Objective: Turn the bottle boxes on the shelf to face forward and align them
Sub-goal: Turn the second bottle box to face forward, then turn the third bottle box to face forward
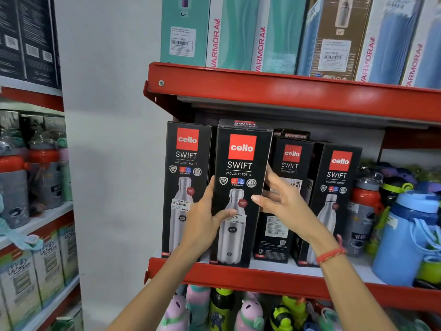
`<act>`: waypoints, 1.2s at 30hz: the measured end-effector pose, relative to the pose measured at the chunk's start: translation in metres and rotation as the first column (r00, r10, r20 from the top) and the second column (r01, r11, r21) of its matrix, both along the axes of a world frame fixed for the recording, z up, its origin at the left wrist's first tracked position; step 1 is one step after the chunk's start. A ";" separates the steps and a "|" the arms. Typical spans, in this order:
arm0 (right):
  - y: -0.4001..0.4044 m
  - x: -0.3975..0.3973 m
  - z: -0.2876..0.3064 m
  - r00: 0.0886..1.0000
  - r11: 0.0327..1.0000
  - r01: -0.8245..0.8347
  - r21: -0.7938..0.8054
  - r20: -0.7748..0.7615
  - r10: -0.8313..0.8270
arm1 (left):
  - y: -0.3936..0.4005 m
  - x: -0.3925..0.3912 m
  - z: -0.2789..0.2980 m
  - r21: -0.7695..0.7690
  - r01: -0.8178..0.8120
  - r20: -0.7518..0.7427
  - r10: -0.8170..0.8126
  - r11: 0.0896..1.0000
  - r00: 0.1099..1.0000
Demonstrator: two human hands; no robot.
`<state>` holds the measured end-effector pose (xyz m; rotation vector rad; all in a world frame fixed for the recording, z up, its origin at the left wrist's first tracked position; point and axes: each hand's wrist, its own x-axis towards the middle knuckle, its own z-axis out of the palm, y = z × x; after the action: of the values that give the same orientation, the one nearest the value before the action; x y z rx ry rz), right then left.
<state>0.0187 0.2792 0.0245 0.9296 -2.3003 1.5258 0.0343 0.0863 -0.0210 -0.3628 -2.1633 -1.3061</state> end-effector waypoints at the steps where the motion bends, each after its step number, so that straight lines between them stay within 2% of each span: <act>1: -0.001 -0.003 -0.003 1.000 1.000 0.010 0.000 0.012 -0.010 | 0.002 -0.002 -0.002 -0.009 -0.022 0.001 0.022 1.000 1.000; 7: -0.011 -0.013 -0.010 0.995 0.993 0.092 -0.075 0.038 -0.089 | 0.005 -0.018 0.007 -0.150 -0.107 0.106 0.123 0.983 0.987; 15: -0.023 -0.022 -0.021 0.972 0.966 0.231 -0.112 -0.021 -0.235 | 0.015 -0.023 0.008 -0.245 -0.267 0.146 0.308 0.932 0.940; 17: -0.022 -0.023 -0.028 0.947 0.941 0.302 -0.151 -0.064 -0.314 | 0.015 -0.023 0.009 -0.298 -0.313 0.132 0.364 0.902 0.922; 18: -0.021 -0.022 -0.030 0.897 0.895 0.401 -0.194 -0.116 -0.427 | 0.015 -0.022 0.009 -0.330 -0.329 0.125 0.387 0.885 0.914; 20: -0.017 -0.021 -0.030 0.681 0.713 0.622 -0.325 -0.226 -0.697 | 0.016 -0.021 0.008 -0.366 -0.344 0.105 0.406 0.865 0.908; 21: -0.015 -0.021 -0.027 0.569 0.626 0.692 -0.360 -0.262 -0.780 | 0.017 -0.019 0.007 -0.371 -0.352 0.089 0.410 0.859 0.908; 22: -0.013 -0.022 -0.023 0.488 0.558 0.756 -0.343 -0.272 -0.829 | 0.018 -0.017 0.006 -0.378 -0.367 0.069 0.421 0.850 0.904; 24: -0.010 -0.026 -0.016 0.418 0.469 0.856 -0.216 -0.245 -0.875 | 0.021 -0.016 0.002 -0.404 -0.404 0.025 0.452 0.820 0.892; 26: -0.012 -0.029 -0.013 0.409 0.432 0.897 -0.091 -0.201 -0.890 | 0.023 -0.017 -0.004 -0.439 -0.459 -0.053 0.488 0.772 0.871; 29: -0.016 -0.032 -0.021 0.427 0.439 0.898 -0.022 -0.194 -0.883 | 0.023 -0.018 -0.016 -0.462 -0.496 -0.153 0.485 0.735 0.861; 33: -0.016 -0.031 -0.020 0.497 0.505 0.861 -0.057 -0.110 -0.861 | 0.029 -0.015 -0.020 -0.356 -0.594 -0.389 0.463 0.722 0.796; 36: -0.010 -0.021 -0.022 0.519 0.525 0.843 -0.118 -0.080 -0.851 | 0.038 -0.008 -0.014 -0.328 -0.542 -0.473 0.362 0.774 0.803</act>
<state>-0.0023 0.2695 0.0026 -0.1907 -2.0456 1.0129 0.0267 0.1246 -0.0346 -0.2131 -2.0097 -0.4008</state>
